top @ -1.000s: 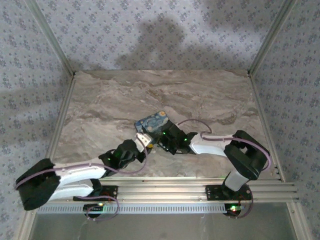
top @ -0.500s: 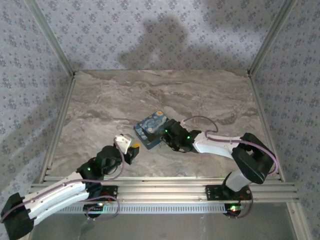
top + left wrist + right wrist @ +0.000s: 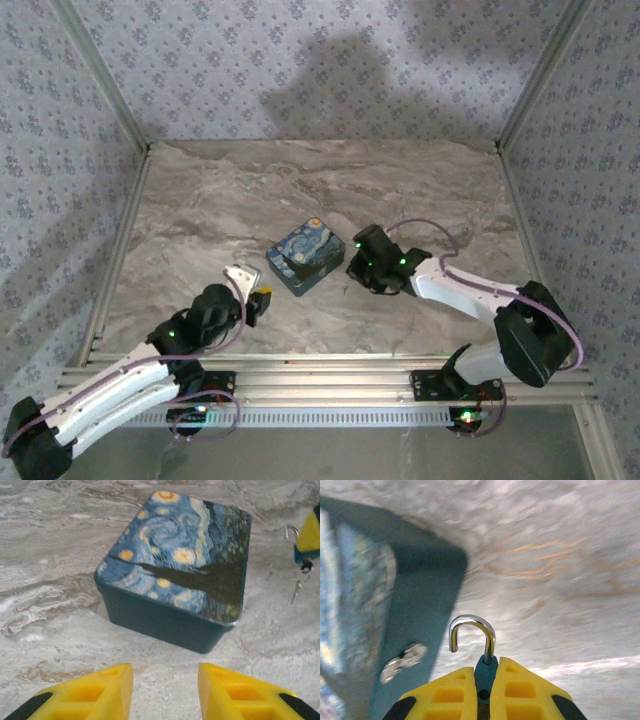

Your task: Unlock the padlock with the key

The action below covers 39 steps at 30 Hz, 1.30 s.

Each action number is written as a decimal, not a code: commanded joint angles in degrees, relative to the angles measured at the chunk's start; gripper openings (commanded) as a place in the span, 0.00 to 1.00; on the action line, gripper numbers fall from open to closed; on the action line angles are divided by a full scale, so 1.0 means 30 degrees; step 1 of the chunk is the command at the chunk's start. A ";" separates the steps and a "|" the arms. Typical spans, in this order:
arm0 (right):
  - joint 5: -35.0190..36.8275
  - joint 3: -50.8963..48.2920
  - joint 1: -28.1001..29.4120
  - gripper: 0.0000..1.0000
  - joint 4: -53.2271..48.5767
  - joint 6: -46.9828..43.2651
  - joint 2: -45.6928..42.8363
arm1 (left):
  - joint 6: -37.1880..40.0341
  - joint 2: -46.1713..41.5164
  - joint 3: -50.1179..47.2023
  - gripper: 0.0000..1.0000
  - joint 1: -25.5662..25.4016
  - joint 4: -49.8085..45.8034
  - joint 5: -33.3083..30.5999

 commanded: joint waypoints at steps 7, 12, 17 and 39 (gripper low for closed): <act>-0.2484 0.1779 -0.3501 0.06 -0.5719 -0.8256 0.2661 | -0.0422 0.3740 0.3578 0.47 0.1413 -0.1106 0.1764; -0.1434 0.2377 -0.4393 0.38 -0.6362 -0.9152 0.1550 | -0.0540 0.5049 0.4721 0.55 0.2066 -0.2170 0.2339; 0.0859 0.3743 -0.4965 0.84 -0.8460 -1.0659 -0.0280 | -0.0686 0.5723 0.5615 0.98 0.3444 -0.3049 0.2718; 0.8522 -0.7886 -0.9313 1.00 0.6412 -1.9757 -1.1776 | 0.4454 0.6678 0.3638 0.98 0.9697 0.4452 -0.6150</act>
